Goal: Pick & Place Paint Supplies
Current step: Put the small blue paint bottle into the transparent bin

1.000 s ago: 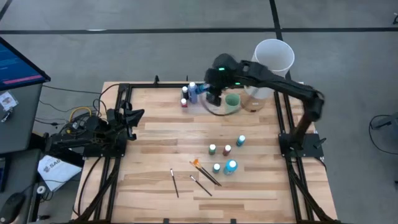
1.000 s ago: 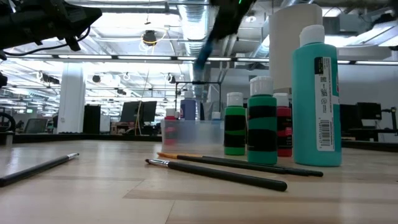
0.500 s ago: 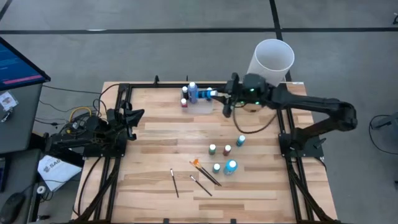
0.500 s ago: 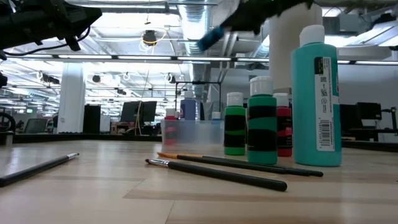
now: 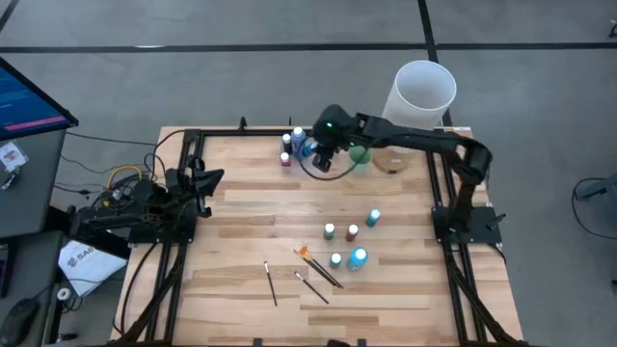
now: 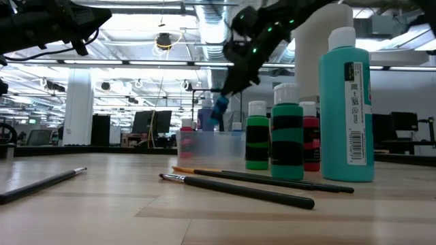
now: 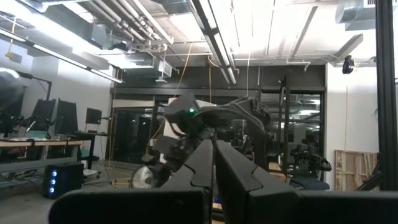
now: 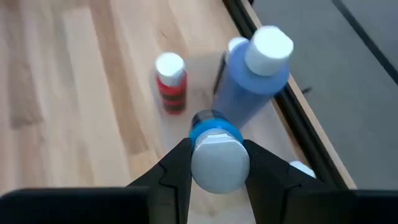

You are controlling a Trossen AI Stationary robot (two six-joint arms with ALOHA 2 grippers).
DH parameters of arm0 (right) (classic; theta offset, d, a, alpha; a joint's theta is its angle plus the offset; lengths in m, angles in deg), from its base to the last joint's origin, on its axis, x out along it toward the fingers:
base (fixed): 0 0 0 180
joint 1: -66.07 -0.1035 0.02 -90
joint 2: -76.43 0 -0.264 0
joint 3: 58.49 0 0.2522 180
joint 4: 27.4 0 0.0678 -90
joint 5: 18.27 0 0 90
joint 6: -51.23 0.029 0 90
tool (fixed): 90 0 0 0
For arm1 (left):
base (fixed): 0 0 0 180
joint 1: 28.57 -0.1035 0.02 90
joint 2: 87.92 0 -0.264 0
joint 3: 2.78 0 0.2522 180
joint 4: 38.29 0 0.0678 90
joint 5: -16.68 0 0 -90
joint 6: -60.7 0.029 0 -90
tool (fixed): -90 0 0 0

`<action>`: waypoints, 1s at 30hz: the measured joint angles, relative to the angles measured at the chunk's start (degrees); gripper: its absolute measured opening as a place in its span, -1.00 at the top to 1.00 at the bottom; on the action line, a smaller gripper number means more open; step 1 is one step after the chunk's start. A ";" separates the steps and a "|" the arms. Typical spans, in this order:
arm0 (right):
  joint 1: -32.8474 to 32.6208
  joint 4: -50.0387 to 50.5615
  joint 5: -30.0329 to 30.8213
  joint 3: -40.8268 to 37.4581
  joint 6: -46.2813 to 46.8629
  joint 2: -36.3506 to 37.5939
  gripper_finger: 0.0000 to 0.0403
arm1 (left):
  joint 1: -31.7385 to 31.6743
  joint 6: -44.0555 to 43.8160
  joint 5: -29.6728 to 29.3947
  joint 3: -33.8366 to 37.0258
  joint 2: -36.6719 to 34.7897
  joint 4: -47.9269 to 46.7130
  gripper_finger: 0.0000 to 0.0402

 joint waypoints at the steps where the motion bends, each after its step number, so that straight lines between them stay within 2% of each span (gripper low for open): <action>1: 0.15 1.47 0.10 1.78 -0.33 -1.22 0.46 | 0.00 -0.02 -0.02 0.00 0.00 0.00 0.99; 8: 1.83 11.84 0.12 12.71 -0.92 -12.76 0.46 | 0.00 0.00 -0.02 0.00 0.00 0.00 0.99; 14: 2.74 17.27 0.93 20.99 -2.64 -19.46 0.46 | 0.00 -0.01 0.00 0.00 0.00 0.00 0.99; 20: 3.74 20.74 2.03 25.05 -3.21 -23.02 0.46 | 0.02 -0.02 0.00 0.00 0.00 0.00 0.99; 30: 4.59 19.87 1.76 25.47 -3.63 -24.54 0.46 | 0.02 -0.02 0.00 0.00 0.00 -0.01 0.99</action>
